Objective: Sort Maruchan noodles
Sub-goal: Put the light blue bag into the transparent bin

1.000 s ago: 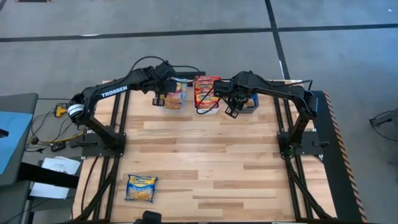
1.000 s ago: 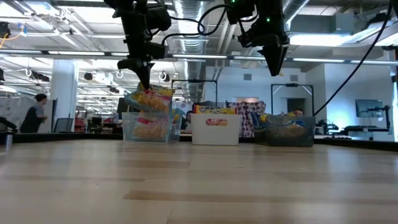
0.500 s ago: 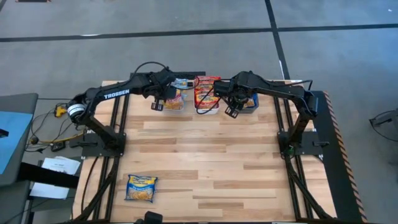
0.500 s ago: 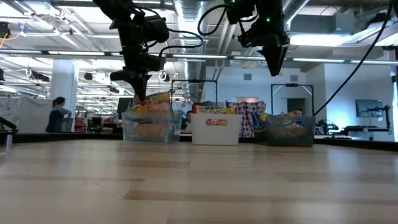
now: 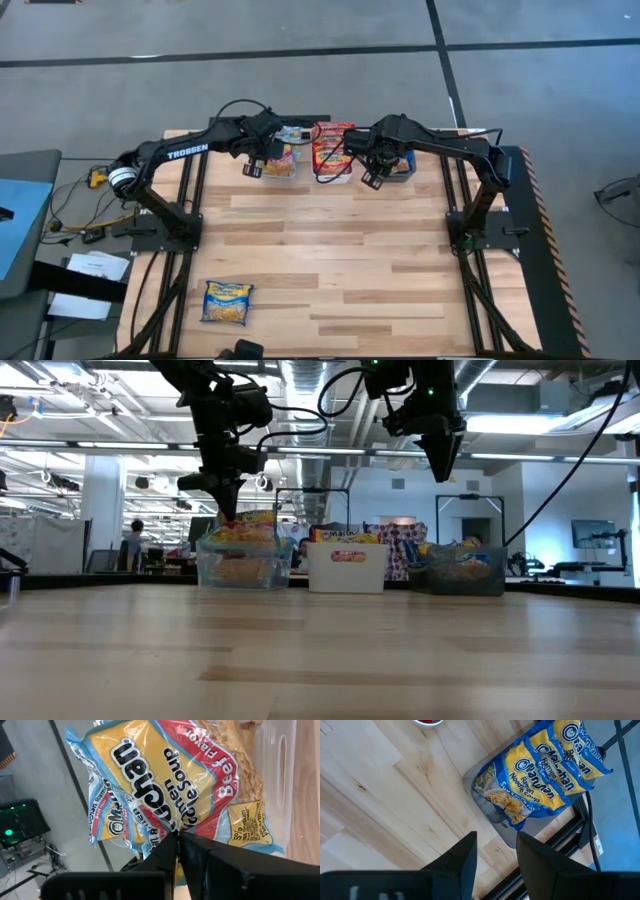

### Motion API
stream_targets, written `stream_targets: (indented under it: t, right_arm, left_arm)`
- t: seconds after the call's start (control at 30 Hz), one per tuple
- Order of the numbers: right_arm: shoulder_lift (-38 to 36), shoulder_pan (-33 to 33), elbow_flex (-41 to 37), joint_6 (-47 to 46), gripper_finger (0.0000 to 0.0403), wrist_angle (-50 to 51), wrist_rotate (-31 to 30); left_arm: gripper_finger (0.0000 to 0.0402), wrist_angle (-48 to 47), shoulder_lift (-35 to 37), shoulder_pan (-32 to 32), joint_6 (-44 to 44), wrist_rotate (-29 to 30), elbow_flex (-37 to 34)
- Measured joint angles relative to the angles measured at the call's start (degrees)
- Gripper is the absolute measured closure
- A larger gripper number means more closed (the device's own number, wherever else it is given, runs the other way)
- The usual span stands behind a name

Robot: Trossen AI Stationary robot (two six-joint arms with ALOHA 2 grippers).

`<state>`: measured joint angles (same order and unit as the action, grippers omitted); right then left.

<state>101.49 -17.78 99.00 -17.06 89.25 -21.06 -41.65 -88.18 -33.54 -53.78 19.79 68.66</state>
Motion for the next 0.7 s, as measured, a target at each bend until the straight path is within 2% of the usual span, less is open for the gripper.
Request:
stream_targets:
  t: [0.3,0.47,0.53,0.7]
  right_arm:
    - [0.0,0.0,0.0,-1.0,0.0243,-1.1,0.0]
    - [0.0,0.0,0.0,-1.0,0.0243,-1.9,0.0]
    - [0.0,0.0,0.0,-1.0,0.0243,-1.9,0.0]
    - [0.0,0.0,0.0,-1.0,0.0243,-1.9,0.0]
  left_arm:
    - [0.0329,0.1,0.0,0.0,4.6,1.0,0.0]
    - [0.0307,0.3,0.0,0.2,8.9,10.2,0.0]
    - [0.0306,0.1,0.0,0.2,9.6,12.1,0.3]
    - [0.0309,0.1,0.2,0.2,13.1,6.7,3.0]
